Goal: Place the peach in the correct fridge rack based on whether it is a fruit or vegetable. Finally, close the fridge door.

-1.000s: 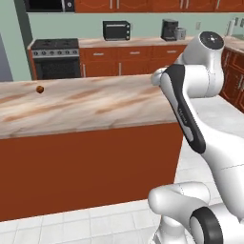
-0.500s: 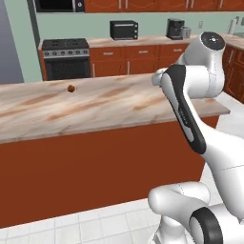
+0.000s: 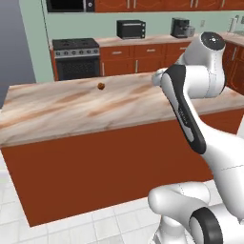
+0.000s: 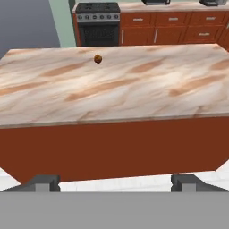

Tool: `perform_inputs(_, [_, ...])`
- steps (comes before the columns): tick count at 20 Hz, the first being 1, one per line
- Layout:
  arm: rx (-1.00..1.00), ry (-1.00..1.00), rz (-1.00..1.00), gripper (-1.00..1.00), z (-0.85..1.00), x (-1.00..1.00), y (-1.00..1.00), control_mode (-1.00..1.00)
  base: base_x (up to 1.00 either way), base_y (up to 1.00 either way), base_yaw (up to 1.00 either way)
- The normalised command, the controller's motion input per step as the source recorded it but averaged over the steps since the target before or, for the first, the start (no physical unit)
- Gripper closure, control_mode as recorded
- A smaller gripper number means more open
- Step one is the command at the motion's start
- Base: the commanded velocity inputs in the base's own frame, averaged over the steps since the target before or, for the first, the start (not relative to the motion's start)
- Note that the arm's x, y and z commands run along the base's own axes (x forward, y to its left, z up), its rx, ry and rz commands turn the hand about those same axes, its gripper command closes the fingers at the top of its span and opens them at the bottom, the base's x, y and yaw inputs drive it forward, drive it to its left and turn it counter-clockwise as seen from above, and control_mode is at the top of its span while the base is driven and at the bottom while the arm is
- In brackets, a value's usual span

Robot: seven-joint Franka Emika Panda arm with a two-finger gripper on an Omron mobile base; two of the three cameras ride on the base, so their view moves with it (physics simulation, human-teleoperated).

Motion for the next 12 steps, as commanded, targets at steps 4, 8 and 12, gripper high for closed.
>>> perform_inputs(4, [0.0, 0.0, 0.0, -1.0, 0.0, 0.0, 0.0, 1.0, 0.0, 1.0, -0.16])
perform_inputs(8, [0.0, 0.0, 0.0, -1.0, 0.0, 0.0, 0.0, 1.0, 0.0, 1.0, -0.18])
perform_inputs(12, [0.0, 0.0, 0.0, -1.0, 0.0, 0.0, 0.0, 1.0, 0.01, 1.0, -0.17])
